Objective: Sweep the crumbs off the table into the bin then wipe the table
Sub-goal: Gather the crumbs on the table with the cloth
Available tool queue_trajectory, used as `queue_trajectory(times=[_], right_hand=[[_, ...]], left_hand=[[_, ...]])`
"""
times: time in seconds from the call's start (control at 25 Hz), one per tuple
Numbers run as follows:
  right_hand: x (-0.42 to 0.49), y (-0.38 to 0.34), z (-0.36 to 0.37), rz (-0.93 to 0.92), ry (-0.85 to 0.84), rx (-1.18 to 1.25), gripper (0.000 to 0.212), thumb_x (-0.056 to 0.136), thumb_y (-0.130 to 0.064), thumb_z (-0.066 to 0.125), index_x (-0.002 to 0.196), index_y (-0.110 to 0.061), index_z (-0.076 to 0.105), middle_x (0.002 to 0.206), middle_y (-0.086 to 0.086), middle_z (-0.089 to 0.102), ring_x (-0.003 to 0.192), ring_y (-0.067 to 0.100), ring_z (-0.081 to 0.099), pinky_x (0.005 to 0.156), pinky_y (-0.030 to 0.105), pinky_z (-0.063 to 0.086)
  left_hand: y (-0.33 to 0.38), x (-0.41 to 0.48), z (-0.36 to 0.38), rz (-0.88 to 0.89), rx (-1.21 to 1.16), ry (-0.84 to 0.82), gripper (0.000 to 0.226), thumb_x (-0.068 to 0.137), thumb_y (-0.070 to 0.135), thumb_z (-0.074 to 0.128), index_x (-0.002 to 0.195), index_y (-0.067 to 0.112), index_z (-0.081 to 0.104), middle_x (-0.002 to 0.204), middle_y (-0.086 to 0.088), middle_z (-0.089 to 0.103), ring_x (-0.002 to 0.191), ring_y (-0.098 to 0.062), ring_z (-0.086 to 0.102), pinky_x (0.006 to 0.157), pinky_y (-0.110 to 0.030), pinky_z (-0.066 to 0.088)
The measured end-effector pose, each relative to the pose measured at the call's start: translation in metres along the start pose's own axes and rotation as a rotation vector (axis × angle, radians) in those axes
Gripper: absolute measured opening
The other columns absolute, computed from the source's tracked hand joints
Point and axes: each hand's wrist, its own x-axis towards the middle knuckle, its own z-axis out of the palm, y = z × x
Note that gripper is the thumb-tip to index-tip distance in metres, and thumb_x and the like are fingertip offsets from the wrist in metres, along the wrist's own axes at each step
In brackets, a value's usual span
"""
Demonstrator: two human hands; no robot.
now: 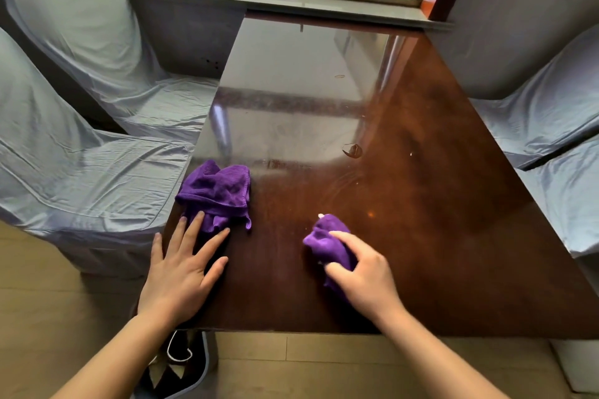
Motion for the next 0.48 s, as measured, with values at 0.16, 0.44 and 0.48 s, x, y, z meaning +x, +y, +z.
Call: queue_trajectory(times=[0.16, 0.44, 0.48], right_hand=[[0.002, -0.025, 0.017, -0.038, -0.035, 0.351, 0.043, 0.070, -0.026, 0.070, 0.111, -0.039, 0.070, 0.111, -0.018, 0.073, 0.103, 0.000, 0.065, 0.094, 0.020, 0.049], [0.068, 0.008, -0.038, 0.141, 0.220, 0.512, 0.028, 0.077, -0.018, 0.067, 0.102, -0.029, 0.073, 0.099, -0.005, 0.074, 0.094, 0.018, 0.069, 0.066, 0.018, 0.054], [0.077, 0.011, -0.034, 0.159, 0.188, 0.423, 0.027, 0.079, -0.017, 0.067, 0.102, -0.030, 0.072, 0.101, -0.006, 0.073, 0.098, 0.020, 0.068, 0.070, 0.021, 0.054]], left_hand=[[0.000, 0.000, -0.001, -0.006, 0.004, 0.003, 0.057, 0.086, 0.066, 0.021, 0.143, 0.056, 0.020, 0.164, 0.003, 0.007, 0.151, -0.021, 0.001, 0.119, -0.058, 0.007], [0.000, 0.000, 0.001, -0.013, 0.003, 0.015, 0.057, 0.087, 0.066, 0.022, 0.143, 0.056, 0.021, 0.164, 0.002, 0.009, 0.151, -0.022, 0.003, 0.118, -0.059, 0.010], [0.000, 0.000, 0.001, -0.012, 0.004, 0.018, 0.057, 0.087, 0.066, 0.022, 0.143, 0.055, 0.021, 0.164, 0.002, 0.010, 0.151, -0.022, 0.004, 0.118, -0.060, 0.010]])
